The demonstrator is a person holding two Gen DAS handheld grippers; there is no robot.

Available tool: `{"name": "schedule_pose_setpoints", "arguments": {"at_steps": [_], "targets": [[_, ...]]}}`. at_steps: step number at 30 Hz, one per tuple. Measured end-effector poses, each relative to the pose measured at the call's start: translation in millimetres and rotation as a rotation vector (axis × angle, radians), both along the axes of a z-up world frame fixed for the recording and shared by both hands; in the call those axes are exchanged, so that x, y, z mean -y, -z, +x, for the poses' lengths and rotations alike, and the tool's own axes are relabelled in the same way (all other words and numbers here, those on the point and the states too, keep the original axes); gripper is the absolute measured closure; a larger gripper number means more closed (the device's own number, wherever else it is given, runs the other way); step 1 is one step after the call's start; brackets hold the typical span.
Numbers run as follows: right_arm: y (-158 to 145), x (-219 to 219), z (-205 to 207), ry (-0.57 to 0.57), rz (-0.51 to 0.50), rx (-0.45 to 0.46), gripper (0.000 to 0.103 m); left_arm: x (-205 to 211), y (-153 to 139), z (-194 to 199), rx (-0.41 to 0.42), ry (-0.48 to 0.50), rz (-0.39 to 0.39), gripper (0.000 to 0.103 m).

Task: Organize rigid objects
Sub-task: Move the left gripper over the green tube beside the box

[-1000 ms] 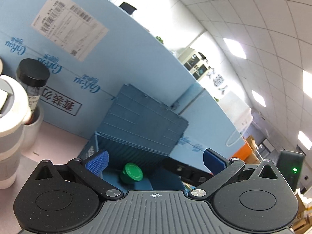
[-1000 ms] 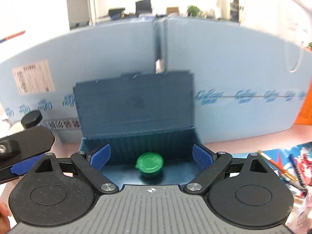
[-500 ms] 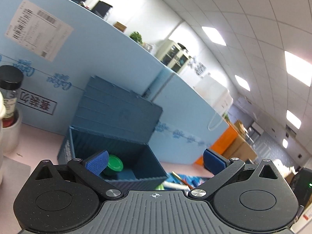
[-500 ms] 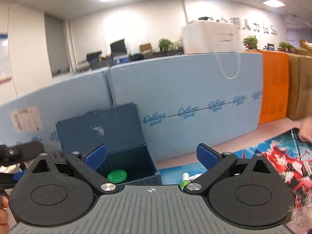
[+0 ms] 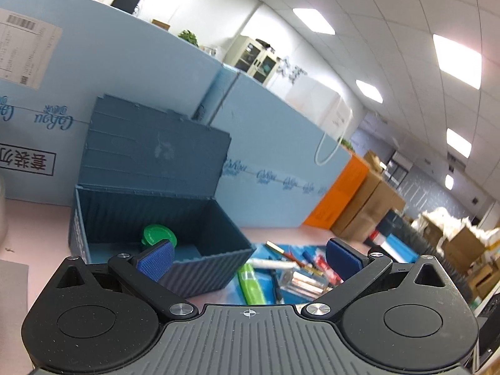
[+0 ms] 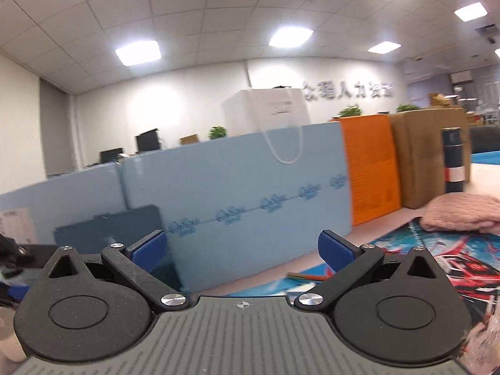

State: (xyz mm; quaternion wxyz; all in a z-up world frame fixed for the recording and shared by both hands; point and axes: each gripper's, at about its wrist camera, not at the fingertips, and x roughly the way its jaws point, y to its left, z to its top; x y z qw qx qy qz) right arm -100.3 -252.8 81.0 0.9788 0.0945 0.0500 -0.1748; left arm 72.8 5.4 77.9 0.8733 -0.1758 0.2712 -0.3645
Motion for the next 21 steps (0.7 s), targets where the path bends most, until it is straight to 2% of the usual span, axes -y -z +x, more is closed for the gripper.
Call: {"name": "schedule_pose_setpoints", "arguments": {"at_steps": [2, 7, 10, 13, 17, 21], "targets": [[6.2, 3.3, -1.7, -0.001, 0.001, -0.025, 0.0, 5.3, 2.0, -0.6, -0.001, 0.016, 0.026, 0.0], [12.9, 4.8, -12.2, -0.042, -0.019, -0.002, 0.0, 17.2, 7.7, -4.5, 0.002, 0.051, 0.066, 0.0], [19.4, 2.3, -18.3, -0.088, -0.062, 0.013, 0.0, 23.3, 14.0, -4.8, -0.023, 0.045, 0.069, 0.0], [26.5, 1.5, -17.8, -0.142, -0.079, 0.013, 0.0, 32.3, 22.5, -9.1, -0.044, 0.032, 0.109, 0.0], [36.4, 2.4, -14.0, -0.187, -0.072, 0.008, 0.0, 42.1, 37.4, -9.3, -0.077, 0.045, 0.148, 0.0], [45.8, 12.2, -11.9, -0.167, -0.029, -0.007, 0.0, 47.1, 53.3, -4.5, -0.105, 0.024, 0.185, 0.0]]}}
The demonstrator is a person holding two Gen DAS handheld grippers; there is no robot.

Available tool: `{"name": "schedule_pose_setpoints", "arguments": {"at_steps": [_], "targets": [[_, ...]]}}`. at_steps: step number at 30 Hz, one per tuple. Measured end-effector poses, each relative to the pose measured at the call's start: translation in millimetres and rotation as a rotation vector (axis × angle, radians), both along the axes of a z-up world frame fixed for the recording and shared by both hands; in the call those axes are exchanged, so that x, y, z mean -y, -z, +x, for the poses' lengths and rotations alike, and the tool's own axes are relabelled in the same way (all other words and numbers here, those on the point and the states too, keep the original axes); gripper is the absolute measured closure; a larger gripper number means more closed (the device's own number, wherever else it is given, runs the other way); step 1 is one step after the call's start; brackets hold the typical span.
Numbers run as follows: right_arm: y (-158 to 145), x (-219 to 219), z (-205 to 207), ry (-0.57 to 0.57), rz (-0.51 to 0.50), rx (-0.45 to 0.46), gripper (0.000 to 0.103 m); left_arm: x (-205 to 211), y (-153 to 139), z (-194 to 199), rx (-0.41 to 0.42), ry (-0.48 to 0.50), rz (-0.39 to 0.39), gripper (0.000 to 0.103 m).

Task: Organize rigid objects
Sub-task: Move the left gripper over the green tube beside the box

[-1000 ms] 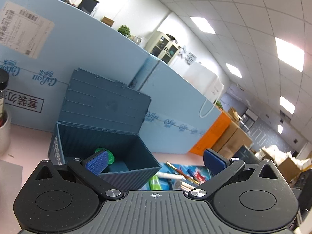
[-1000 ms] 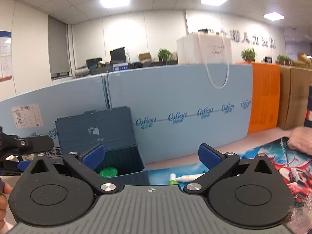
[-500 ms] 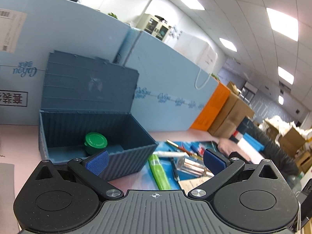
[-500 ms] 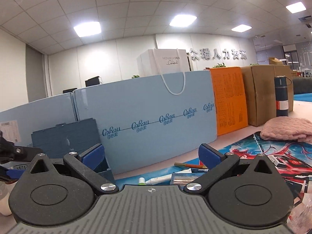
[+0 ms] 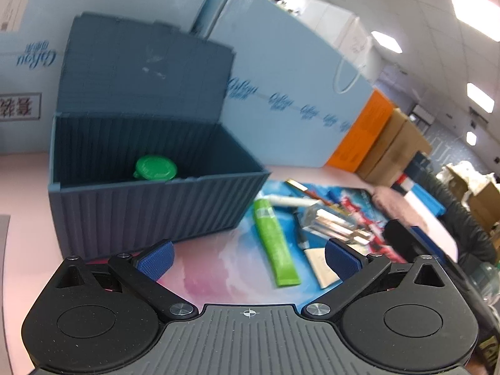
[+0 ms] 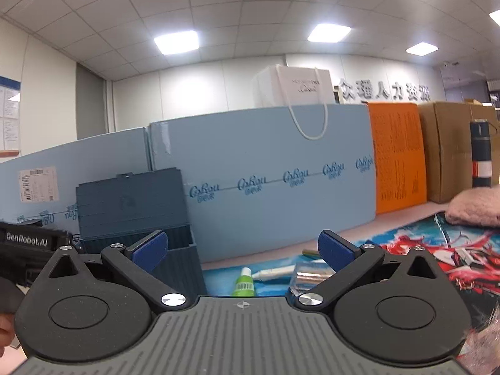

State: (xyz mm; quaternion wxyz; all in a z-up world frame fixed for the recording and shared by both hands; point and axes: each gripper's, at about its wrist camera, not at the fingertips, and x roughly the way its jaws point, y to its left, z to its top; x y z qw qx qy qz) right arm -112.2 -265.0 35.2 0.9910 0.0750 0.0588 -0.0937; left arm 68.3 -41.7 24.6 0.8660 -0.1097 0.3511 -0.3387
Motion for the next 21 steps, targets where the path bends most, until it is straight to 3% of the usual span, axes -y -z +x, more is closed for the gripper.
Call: {"name": "schedule_pose_setpoints", "arguments": {"at_steps": [9, 16, 21], "targets": [[-2.9, 20.1, 17.3, -0.035, 0.011, 0.035, 0.0, 17.8, 18.6, 10.7, -0.033, -0.05, 0.069, 0.001], [27.3, 43.2, 29.7, -0.035, 0.243, 0.065, 0.0, 31.8, 24.5, 24.3, -0.061, -0.078, 0.08, 0.002], [36.7, 58.6, 30.3, 0.043, 0.31, 0.027, 0.0, 53.2, 32.5, 33.3, -0.092, -0.064, 0.095, 0.004]]}}
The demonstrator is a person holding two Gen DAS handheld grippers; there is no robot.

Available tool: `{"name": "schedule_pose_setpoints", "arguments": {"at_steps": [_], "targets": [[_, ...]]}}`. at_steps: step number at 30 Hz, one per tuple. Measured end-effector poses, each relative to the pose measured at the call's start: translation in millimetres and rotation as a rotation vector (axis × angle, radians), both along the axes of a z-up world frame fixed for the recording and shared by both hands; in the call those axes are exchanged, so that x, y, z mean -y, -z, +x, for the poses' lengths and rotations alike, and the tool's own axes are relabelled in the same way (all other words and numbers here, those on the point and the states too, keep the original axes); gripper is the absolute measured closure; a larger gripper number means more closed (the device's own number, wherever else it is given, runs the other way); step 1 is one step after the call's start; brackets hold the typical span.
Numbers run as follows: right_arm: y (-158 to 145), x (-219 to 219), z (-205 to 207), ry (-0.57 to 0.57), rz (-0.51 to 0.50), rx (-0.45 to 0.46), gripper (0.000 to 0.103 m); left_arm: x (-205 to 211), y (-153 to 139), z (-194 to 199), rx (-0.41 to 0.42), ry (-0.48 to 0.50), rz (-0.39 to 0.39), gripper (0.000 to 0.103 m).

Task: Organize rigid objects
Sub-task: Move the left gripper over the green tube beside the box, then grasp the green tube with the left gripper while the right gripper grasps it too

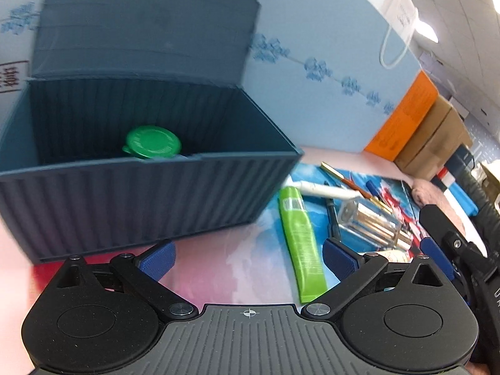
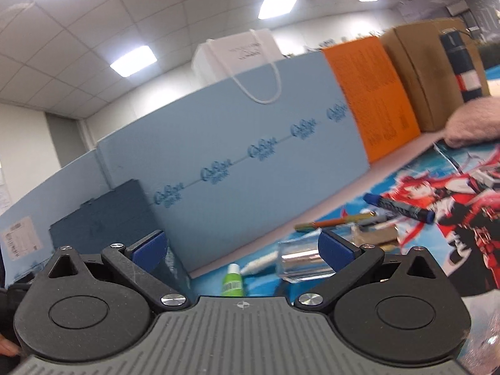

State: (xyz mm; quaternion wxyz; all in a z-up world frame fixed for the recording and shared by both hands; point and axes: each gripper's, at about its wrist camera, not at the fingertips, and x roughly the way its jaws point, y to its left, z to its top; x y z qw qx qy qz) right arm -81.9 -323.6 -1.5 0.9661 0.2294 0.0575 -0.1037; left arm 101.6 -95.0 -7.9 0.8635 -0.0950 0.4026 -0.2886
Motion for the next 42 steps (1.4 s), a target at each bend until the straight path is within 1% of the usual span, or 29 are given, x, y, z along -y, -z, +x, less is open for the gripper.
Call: {"name": "schedule_pose_setpoints", "arguments": {"at_steps": [4, 7, 9, 12, 16, 18, 20, 22, 24, 25, 27, 28, 34, 37, 40, 42], "targets": [[3.9, 7.9, -3.6, 0.011, 0.054, 0.0, 0.0, 23.3, 7.8, 0.1, -0.013, 0.031, -0.001, 0.007], [4.5, 9.6, -6.3, 0.029, 0.066, 0.006, 0.0, 48.1, 11.2, -4.0, 0.007, 0.055, 0.032, 0.008], [4.2, 11.5, -7.6, 0.037, 0.076, 0.011, 0.0, 64.9, 13.2, -6.0, 0.028, 0.062, 0.076, 0.008], [5.0, 14.5, -8.4, 0.034, 0.096, 0.007, 0.0, 83.8, 16.5, -6.8, 0.075, 0.029, 0.182, 0.008], [7.0, 18.5, -8.0, 0.031, 0.128, -0.007, 0.0, 97.0, 20.2, -6.3, 0.123, 0.018, 0.25, 0.01], [7.6, 19.6, -8.4, 0.029, 0.138, -0.007, 0.0, 100.3, 22.3, -8.2, 0.155, 0.008, 0.286, 0.016], [8.2, 20.9, -9.0, 0.024, 0.148, -0.011, 0.0, 101.2, 23.9, -11.4, 0.188, 0.019, 0.315, 0.02], [8.9, 21.7, -9.2, 0.018, 0.157, -0.015, 0.0, 99.1, 23.3, -13.9, 0.212, 0.036, 0.329, 0.031], [9.1, 21.9, -9.3, 0.015, 0.161, -0.015, 0.0, 94.4, 22.7, -16.4, 0.236, 0.053, 0.343, 0.049], [9.0, 21.8, -9.1, 0.014, 0.162, -0.016, 0.0, 91.2, 22.2, -17.3, 0.243, 0.067, 0.339, 0.053], [9.6, 21.6, -8.7, 0.014, 0.162, -0.021, 0.0, 87.4, 21.6, -18.0, 0.251, 0.095, 0.339, 0.069], [10.2, 21.8, -8.0, 0.014, 0.165, -0.027, 0.0, 83.9, 20.9, -18.9, 0.252, 0.112, 0.336, 0.072], [11.9, 19.4, -5.2, -0.02, 0.164, -0.042, 0.0, 64.0, 20.9, -31.3, 0.29, 0.225, 0.329, 0.073], [11.7, 16.2, -1.7, -0.089, 0.164, -0.056, 0.0, 53.7, 21.4, -40.9, 0.317, 0.297, 0.327, 0.073], [12.2, 11.9, 2.6, -0.149, 0.166, -0.068, 0.0, 44.2, 20.8, -52.7, 0.37, 0.371, 0.358, 0.073], [11.7, 8.4, 5.1, -0.203, 0.165, -0.07, 0.0, 36.9, 18.9, -57.6, 0.385, 0.413, 0.371, 0.073]]}}
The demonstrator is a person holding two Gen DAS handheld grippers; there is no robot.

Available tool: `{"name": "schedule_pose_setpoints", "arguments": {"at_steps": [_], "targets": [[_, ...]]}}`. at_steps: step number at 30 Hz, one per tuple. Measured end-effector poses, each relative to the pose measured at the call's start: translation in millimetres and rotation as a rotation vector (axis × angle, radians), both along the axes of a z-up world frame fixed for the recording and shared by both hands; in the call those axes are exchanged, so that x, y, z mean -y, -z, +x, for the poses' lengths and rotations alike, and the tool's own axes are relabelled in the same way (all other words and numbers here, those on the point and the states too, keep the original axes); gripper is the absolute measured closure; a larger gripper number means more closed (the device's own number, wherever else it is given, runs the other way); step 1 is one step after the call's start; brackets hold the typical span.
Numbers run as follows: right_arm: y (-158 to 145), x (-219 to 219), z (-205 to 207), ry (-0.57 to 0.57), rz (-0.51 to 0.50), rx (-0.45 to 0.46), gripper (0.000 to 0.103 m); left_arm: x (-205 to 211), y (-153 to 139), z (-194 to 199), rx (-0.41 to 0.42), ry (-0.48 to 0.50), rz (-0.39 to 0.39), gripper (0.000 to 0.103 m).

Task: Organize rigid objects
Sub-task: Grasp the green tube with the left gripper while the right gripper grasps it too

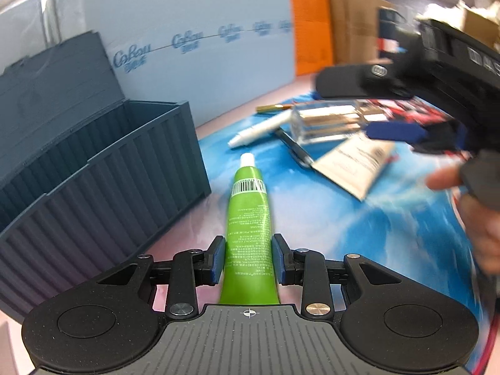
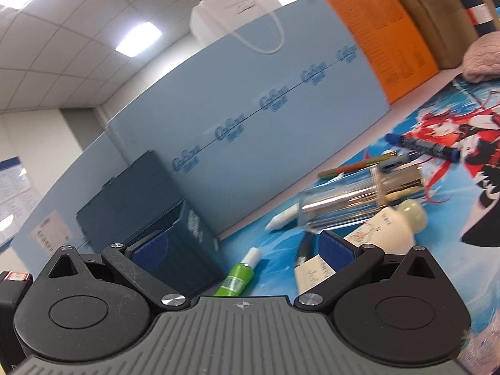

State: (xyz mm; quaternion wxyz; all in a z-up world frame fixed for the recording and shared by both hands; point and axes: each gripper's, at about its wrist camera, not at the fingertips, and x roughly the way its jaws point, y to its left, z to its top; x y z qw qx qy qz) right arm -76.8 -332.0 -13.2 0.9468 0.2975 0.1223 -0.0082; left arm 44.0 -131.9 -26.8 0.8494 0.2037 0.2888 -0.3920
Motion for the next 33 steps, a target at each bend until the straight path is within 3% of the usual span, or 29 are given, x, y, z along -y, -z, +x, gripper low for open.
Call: {"name": "schedule_pose_setpoints", "arguments": {"at_steps": [5, 9, 15, 21, 25, 30, 32, 33], "targets": [[-0.9, -9.7, 9.3, -0.129, 0.034, -0.067, 0.0, -23.2, -3.0, -0.3, -0.013, 0.096, 0.007, 0.073], [-3.0, -23.0, 16.5, -0.17, 0.06, -0.166, 0.0, -34.3, -3.2, 9.0, -0.048, 0.082, -0.027, 0.068], [-6.5, -47.5, 31.7, -0.159, 0.075, -0.31, 0.002, -41.2, 1.1, 9.0, -0.06, 0.071, -0.079, 0.068], [-2.3, -62.6, 54.8, -0.056, 0.051, -0.44, 0.011, -53.4, 3.9, 6.5, -0.061, 0.091, -0.11, 0.069], [-3.6, -71.7, 64.5, -0.007, 0.008, -0.478, 0.016, -55.8, 4.4, 8.9, -0.074, 0.093, -0.132, 0.071], [-4.9, -95.4, 77.6, 0.026, -0.137, -0.541, 0.024, -56.4, 5.4, 6.1, -0.083, 0.12, -0.149, 0.073], [-4.9, -104.5, 81.3, 0.031, -0.188, -0.563, 0.031, -56.1, 5.7, 5.9, -0.088, 0.124, -0.155, 0.073], [-5.2, -108.6, 82.1, 0.025, -0.209, -0.57, 0.04, -56.4, 5.6, 5.9, -0.094, 0.133, -0.16, 0.073]]}}
